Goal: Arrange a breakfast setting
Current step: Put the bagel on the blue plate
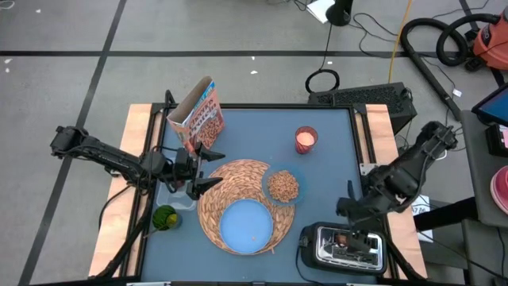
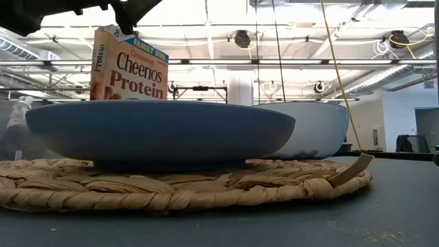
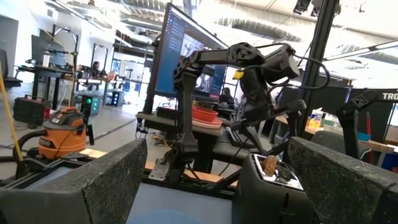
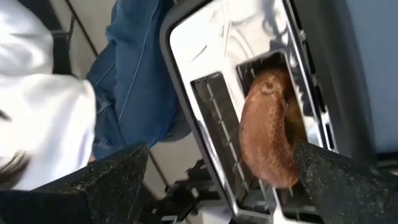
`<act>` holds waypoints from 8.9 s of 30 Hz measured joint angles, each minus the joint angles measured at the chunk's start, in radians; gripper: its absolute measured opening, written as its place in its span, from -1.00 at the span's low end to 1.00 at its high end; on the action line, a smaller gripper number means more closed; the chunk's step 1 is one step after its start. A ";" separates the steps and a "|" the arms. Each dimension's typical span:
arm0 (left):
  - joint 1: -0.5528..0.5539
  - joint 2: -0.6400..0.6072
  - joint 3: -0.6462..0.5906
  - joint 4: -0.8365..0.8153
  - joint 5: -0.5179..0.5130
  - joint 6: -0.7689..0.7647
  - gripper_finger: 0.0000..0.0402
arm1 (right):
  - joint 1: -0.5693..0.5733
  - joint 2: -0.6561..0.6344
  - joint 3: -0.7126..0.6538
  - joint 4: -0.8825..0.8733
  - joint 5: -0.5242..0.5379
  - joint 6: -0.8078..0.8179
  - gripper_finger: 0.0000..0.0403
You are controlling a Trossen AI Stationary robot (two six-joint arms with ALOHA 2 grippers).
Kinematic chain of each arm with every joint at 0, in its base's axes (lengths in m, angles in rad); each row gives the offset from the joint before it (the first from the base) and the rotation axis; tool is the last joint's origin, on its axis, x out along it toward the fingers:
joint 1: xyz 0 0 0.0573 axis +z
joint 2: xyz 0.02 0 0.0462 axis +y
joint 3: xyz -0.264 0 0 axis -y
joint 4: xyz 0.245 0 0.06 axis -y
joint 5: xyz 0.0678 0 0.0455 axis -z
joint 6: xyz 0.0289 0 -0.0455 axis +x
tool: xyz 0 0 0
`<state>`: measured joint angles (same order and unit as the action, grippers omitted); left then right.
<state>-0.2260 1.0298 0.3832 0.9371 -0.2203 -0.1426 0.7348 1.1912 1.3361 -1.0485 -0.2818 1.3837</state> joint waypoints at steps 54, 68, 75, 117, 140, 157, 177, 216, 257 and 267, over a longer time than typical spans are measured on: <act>0.000 0.000 0.000 0.000 0.000 -0.023 0.97 | 0.235 0.104 -0.003 0.070 0.280 -0.095 0.93; 0.000 0.000 0.000 0.000 0.000 -0.022 0.97 | 0.235 0.103 -0.023 0.066 0.283 -0.088 0.93; 0.000 0.000 0.000 0.000 0.000 -0.022 0.97 | 0.234 0.103 -0.099 0.099 0.214 -0.072 0.90; 0.000 0.000 0.000 0.000 0.000 -0.019 0.96 | 0.233 -0.015 -0.113 0.083 0.285 -0.009 -0.70; 0.000 0.000 0.000 0.000 0.000 -0.019 0.97 | 0.232 -0.168 -0.111 0.075 0.368 0.021 -0.71; 0.000 0.000 0.000 0.000 0.000 -0.019 0.97 | 0.067 -0.203 -0.111 0.294 0.470 -0.132 -0.71; 0.000 0.000 0.000 0.000 0.000 -0.019 0.97 | -0.235 0.039 -0.111 0.715 0.297 -0.434 -0.71; 0.000 0.000 0.000 -0.007 0.000 -0.019 0.97 | -0.535 0.703 -0.111 1.271 -0.116 -0.567 -0.71; 0.000 0.000 0.000 -0.015 0.000 -0.024 0.97 | -0.537 0.750 -0.111 1.269 -0.114 -0.559 -0.71; 0.000 0.000 0.000 -0.047 0.000 -0.024 0.97 | -0.537 0.750 -0.111 1.268 -0.114 -0.559 -0.68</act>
<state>-0.2259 1.0298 0.3828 0.8906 -0.2199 -0.1665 0.1977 1.9408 1.2247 0.2199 -0.3956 0.8250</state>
